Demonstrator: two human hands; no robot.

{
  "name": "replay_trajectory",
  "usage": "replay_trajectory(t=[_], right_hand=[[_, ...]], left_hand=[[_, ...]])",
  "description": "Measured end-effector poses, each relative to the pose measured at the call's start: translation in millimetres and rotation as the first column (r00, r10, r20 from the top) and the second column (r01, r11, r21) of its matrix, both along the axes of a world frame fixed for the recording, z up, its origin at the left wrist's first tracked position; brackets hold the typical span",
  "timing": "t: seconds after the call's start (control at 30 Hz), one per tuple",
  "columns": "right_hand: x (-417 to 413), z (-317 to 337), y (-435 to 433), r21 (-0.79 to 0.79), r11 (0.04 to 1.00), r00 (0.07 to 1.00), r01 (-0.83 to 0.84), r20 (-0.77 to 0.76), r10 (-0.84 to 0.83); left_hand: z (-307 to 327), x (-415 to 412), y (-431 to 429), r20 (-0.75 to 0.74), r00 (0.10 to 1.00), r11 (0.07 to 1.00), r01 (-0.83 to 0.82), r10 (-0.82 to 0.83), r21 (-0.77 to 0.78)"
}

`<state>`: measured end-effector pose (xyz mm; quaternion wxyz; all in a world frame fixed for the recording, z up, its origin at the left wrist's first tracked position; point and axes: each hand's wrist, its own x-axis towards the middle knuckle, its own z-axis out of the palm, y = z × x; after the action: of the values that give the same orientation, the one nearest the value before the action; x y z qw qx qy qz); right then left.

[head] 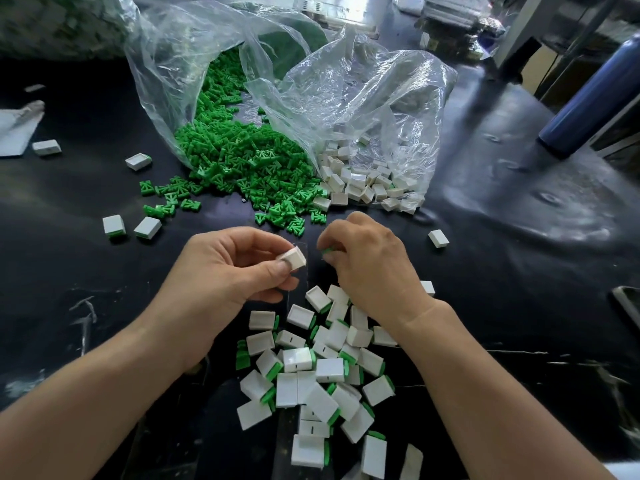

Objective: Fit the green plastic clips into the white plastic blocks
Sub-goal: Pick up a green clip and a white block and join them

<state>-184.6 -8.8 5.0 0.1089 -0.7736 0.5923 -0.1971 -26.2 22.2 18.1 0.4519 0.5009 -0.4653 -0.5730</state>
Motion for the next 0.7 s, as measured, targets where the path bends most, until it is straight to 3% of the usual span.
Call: replay_trajectory(t=[0.1, 0.2, 0.3, 0.7], right_hand=[[-0.5, 10.5, 4.6, 0.073, 0.996, 0.911, 0.041, 0.407, -0.067], [1.3, 18.5, 10.8, 0.175, 0.982, 0.755, -0.075, 0.653, -0.059], [4.6, 20.7, 14.4, 0.164, 0.973, 0.714, -0.162, 0.701, 0.001], [8.7, 17.5, 17.5, 0.158, 0.972, 0.762, -0.176, 0.647, 0.032]], left_hand=[[0.5, 0.2, 0.0, -0.014, 1.0, 1.0, -0.003, 0.003, -0.006], [0.9, 0.2, 0.5, -0.013, 1.0, 1.0, -0.01, 0.01, -0.006], [0.6, 1.0, 0.2, -0.003, 1.0, 1.0, -0.013, 0.013, -0.013], [-0.1, 3.8, -0.8, 0.038, 0.999, 0.999, 0.015, -0.013, -0.037]])
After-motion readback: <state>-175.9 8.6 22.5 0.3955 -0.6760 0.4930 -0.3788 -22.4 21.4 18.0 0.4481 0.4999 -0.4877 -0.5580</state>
